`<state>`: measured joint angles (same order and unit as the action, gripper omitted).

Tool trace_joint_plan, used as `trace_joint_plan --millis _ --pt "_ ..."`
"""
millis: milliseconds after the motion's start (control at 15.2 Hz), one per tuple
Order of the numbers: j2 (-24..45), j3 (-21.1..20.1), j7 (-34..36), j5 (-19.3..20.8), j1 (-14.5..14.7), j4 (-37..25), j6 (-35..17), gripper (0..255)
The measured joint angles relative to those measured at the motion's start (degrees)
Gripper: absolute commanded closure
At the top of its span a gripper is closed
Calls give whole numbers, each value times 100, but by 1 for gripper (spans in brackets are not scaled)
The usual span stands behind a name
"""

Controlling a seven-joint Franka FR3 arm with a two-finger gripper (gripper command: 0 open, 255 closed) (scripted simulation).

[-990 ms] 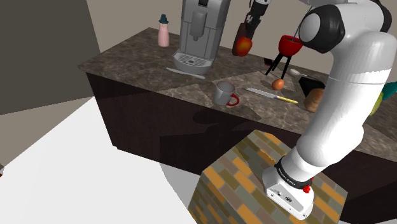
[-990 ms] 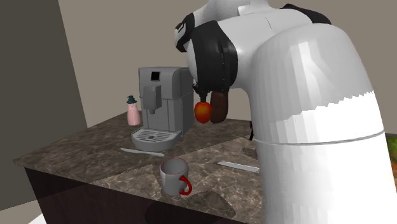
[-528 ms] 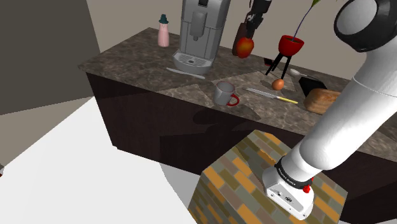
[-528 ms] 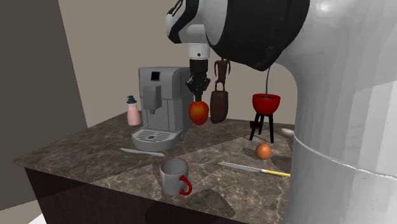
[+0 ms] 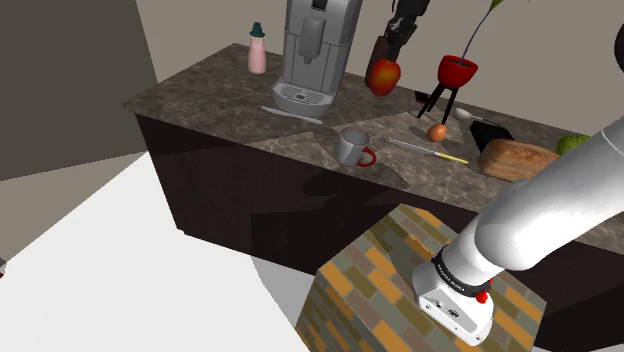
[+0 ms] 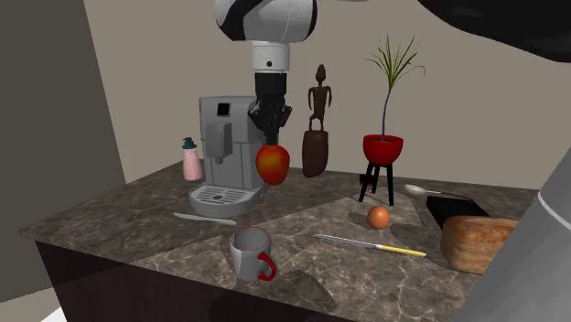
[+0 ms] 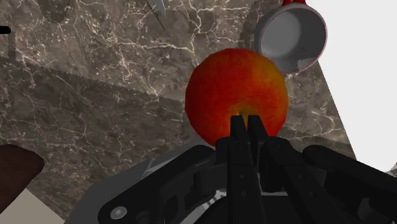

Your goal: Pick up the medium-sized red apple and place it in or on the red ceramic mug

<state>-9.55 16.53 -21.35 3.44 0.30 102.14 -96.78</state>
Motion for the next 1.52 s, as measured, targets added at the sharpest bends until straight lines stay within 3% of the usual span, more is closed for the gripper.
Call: trace_joint_plan --millis 594,1518 --pt "-1201 -700 1004 144 278 860 370 255" --pt "-1441 -707 1110 195 263 2118 -640 255"
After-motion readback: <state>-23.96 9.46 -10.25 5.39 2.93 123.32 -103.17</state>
